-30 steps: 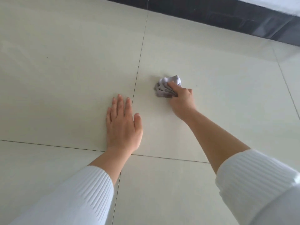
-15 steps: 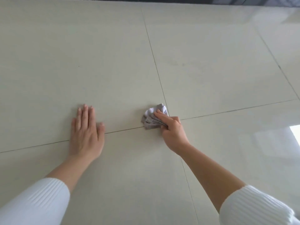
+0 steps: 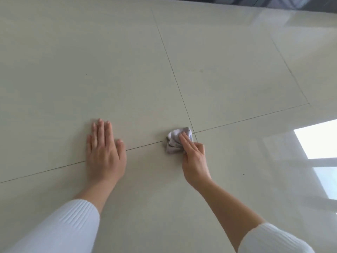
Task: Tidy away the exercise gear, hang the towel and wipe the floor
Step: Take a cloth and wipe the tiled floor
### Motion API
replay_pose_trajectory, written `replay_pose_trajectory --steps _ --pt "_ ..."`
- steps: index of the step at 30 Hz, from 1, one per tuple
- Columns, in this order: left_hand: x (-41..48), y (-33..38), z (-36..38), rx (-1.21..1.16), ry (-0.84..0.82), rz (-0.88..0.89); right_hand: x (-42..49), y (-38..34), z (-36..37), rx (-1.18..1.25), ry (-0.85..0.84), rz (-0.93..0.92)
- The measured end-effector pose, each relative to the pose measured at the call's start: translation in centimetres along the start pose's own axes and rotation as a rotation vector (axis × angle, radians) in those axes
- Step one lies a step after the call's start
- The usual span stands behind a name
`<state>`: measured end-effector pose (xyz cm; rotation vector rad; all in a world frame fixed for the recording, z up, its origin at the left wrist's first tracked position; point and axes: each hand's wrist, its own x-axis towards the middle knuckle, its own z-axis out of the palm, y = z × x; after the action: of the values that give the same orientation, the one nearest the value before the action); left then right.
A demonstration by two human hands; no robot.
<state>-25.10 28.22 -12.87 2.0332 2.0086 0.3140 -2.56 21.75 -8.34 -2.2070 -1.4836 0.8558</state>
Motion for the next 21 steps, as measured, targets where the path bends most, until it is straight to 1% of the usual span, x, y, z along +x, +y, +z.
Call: replay_pose_trajectory --steps 3,7,9,13,16,18,21 --pt "-0.1 0.1 0.1 0.002 0.015 -0.017 4.8 0.4 -2.5 0.019 0.039 0.071" --pt "-0.1 0.0 0.2 0.012 0.027 -0.030 10.6 0.7 -4.3 0.046 0.155 0.067" --pt "0.0 0.0 0.3 0.010 0.036 -0.035 13.2 -0.1 -4.6 0.078 0.180 0.093" --pt "0.0 0.0 0.5 0.024 0.039 -0.036 18.6 -3.1 -4.3 0.120 0.172 0.042" --pt "0.0 -0.1 0.7 0.037 0.040 -0.039 21.4 -5.9 -2.7 0.182 0.138 0.041" --pt "0.0 -0.1 0.6 0.038 0.040 -0.040 20.6 -7.6 -1.3 0.216 0.066 -0.062" --pt "-0.1 0.0 0.4 0.050 0.033 -0.036 16.5 -8.1 0.7 0.229 -0.050 -0.340"
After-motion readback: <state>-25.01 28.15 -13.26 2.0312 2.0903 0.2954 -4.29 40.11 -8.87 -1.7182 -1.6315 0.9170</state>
